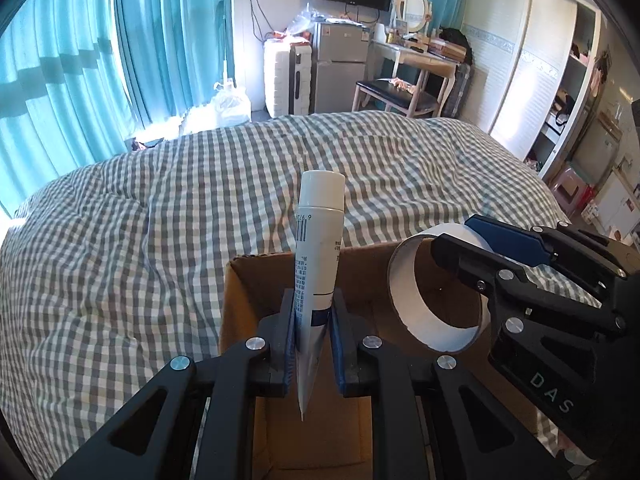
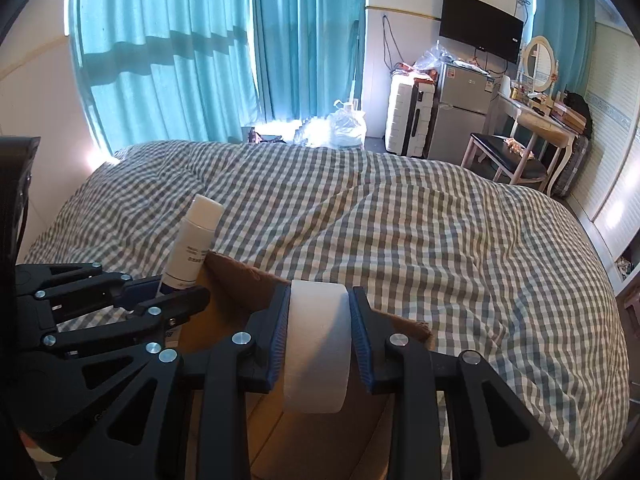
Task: Organize objects
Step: 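Carry the white tube with the left tool while the right tool carries the tape roll to the box, then open both tools to drop the tube and tape roll into the box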
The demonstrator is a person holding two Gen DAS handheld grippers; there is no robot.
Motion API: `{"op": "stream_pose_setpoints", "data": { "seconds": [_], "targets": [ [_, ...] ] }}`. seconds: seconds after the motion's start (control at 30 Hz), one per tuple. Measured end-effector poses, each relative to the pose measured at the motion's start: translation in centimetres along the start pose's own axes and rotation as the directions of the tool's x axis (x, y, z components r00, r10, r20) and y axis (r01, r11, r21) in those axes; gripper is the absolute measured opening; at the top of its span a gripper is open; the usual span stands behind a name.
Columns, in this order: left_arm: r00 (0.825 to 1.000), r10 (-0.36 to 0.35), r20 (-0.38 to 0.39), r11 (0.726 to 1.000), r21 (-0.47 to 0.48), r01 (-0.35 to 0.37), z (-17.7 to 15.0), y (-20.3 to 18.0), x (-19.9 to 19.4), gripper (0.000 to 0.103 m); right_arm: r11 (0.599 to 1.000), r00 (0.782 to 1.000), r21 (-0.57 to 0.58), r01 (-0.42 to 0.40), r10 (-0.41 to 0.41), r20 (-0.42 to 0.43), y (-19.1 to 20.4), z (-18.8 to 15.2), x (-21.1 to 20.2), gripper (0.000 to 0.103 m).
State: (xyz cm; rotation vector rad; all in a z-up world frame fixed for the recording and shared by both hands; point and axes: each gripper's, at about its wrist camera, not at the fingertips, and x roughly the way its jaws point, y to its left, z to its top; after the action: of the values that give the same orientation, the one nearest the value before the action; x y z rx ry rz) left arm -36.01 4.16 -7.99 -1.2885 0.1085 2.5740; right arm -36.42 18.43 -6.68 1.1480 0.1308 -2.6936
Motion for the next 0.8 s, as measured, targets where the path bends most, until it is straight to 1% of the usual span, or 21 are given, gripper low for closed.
{"op": "stream_pose_setpoints", "data": {
  "seconds": [0.1, 0.2, 0.4, 0.5, 0.6, 0.67, 0.7, 0.73, 0.8],
  "targets": [
    [1.000, -0.006, -0.019, 1.000, -0.002, 0.005, -0.6, 0.3, 1.1, 0.015, 1.000, 1.000, 0.002, -0.004, 0.004, -0.021, 0.4, -0.6, 0.8, 0.029],
    [0.999, -0.021, -0.035, 1.000, 0.003, 0.021, -1.3, 0.3, 1.9, 0.015, 1.000, 0.999, -0.006, 0.011, -0.011, -0.046, 0.7, -0.9, 1.6, 0.029],
    [0.999, -0.027, -0.027, 0.999, 0.016, 0.028, -1.9, 0.2, 2.4, 0.015, 1.000, 0.998, -0.020, 0.023, -0.024, -0.056, 1.3, -1.2, 2.1, 0.029],
    [0.999, -0.037, -0.033, 0.999, -0.005, 0.036, -1.9, 0.6, 2.3, 0.018, 1.000, 0.999, -0.018, 0.016, -0.017, -0.049, 1.2, -1.2, 1.8, 0.029],
    [0.999, -0.037, -0.027, 0.999, -0.013, 0.037, -1.8, 0.8, 1.7, 0.025, 1.000, 0.999, -0.017, 0.006, -0.007, -0.034, 1.4, -1.0, 1.1, 0.029],
    [1.000, -0.018, -0.016, 1.000, -0.012, 0.017, -1.6, 0.7, 1.1, 0.032, 1.000, 1.000, -0.022, 0.011, -0.012, -0.026, 1.6, -1.0, 0.6, 0.033],
    [1.000, -0.006, -0.013, 1.000, -0.012, 0.006, -1.6, 0.8, 0.7, 0.033, 0.999, 1.000, -0.026, 0.019, -0.020, -0.023, 1.7, -0.9, 0.3, 0.042],
    [1.000, 0.003, -0.012, 1.000, -0.012, -0.003, -1.5, 0.7, 0.4, 0.036, 0.999, 0.999, -0.029, 0.033, -0.034, -0.020, 1.8, -0.9, -0.1, 0.047],
    [1.000, 0.007, -0.007, 1.000, -0.013, -0.007, -1.4, 0.5, -0.6, 0.044, 0.998, 0.998, -0.029, 0.055, -0.055, -0.007, 1.9, -0.6, -1.0, 0.049]
  ]
}}
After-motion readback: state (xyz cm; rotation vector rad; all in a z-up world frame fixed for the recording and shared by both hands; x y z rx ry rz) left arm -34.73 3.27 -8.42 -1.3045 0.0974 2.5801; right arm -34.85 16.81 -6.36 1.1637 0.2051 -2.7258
